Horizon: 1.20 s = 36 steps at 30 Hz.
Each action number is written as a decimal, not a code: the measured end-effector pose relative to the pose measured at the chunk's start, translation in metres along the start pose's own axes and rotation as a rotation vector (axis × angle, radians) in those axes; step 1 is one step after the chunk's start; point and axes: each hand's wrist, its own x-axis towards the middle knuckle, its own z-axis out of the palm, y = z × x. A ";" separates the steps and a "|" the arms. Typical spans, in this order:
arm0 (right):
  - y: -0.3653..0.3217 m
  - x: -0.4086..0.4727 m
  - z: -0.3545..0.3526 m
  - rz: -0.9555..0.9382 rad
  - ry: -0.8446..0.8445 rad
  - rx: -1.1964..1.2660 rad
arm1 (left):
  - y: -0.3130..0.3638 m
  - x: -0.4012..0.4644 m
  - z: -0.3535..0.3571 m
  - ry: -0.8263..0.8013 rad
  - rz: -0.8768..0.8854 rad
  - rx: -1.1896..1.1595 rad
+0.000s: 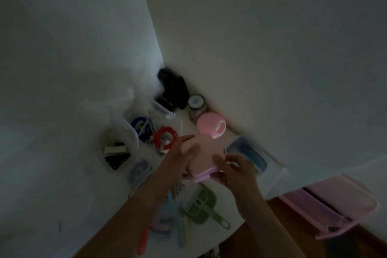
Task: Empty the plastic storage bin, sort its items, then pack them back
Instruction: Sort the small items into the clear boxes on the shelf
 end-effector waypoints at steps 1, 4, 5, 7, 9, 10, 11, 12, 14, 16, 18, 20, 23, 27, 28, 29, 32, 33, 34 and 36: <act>-0.008 -0.006 0.006 -0.013 -0.034 -0.015 | 0.007 -0.010 -0.008 0.027 -0.021 -0.087; -0.035 -0.008 0.019 -0.096 -0.143 -0.040 | 0.026 -0.036 -0.036 0.077 0.012 -0.173; -0.045 -0.006 0.023 -0.143 -0.202 -0.062 | 0.031 -0.045 -0.045 0.068 0.022 -0.201; -0.063 -0.001 0.035 -0.212 -0.379 -0.103 | 0.045 -0.060 -0.062 0.036 0.044 -0.246; -0.076 -0.002 0.052 -0.224 -0.557 -0.161 | 0.057 -0.075 -0.073 0.040 0.056 -0.261; -0.079 -0.002 0.060 -0.260 -0.608 -0.191 | 0.064 -0.083 -0.078 0.052 0.068 -0.275; -0.083 -0.003 0.065 -0.305 -0.625 -0.216 | 0.069 -0.089 -0.083 0.058 0.083 -0.300; -0.087 -0.006 0.071 -0.348 -0.627 -0.220 | 0.073 -0.096 -0.087 0.061 0.096 -0.326; -0.093 -0.009 0.077 -0.374 -0.677 -0.175 | 0.079 -0.109 -0.095 0.049 0.112 -0.346; -0.096 -0.012 0.082 -0.301 -0.805 -0.114 | 0.082 -0.120 -0.102 0.037 0.100 -0.353; -0.098 -0.014 0.088 -0.240 -0.882 -0.088 | 0.085 -0.130 -0.109 0.020 0.086 -0.358; -0.102 -0.018 0.094 -0.233 -0.913 -0.081 | 0.088 -0.138 -0.117 -0.001 0.078 -0.353; -0.109 -0.028 0.101 -0.197 -0.961 -0.071 | 0.093 -0.150 -0.124 -0.040 0.089 -0.314; -0.117 -0.036 0.110 -0.223 -0.978 -0.066 | 0.098 -0.163 -0.129 -0.055 0.106 -0.309; -0.119 -0.038 0.112 -0.242 -0.980 -0.076 | 0.098 -0.165 -0.131 -0.056 0.110 -0.310; -0.121 -0.039 0.114 -0.248 -0.998 -0.088 | 0.099 -0.167 -0.132 -0.059 0.111 -0.306; -0.124 -0.046 0.117 -0.191 -1.064 -0.091 | 0.100 -0.172 -0.131 -0.095 0.124 -0.310; -0.124 -0.048 0.119 -0.188 -1.064 -0.082 | 0.101 -0.173 -0.131 -0.103 0.131 -0.317; -0.123 -0.049 0.120 -0.195 -1.060 -0.068 | 0.103 -0.175 -0.130 -0.108 0.137 -0.323; -0.122 -0.051 0.121 -0.226 -1.062 -0.047 | 0.105 -0.179 -0.131 -0.106 0.145 -0.319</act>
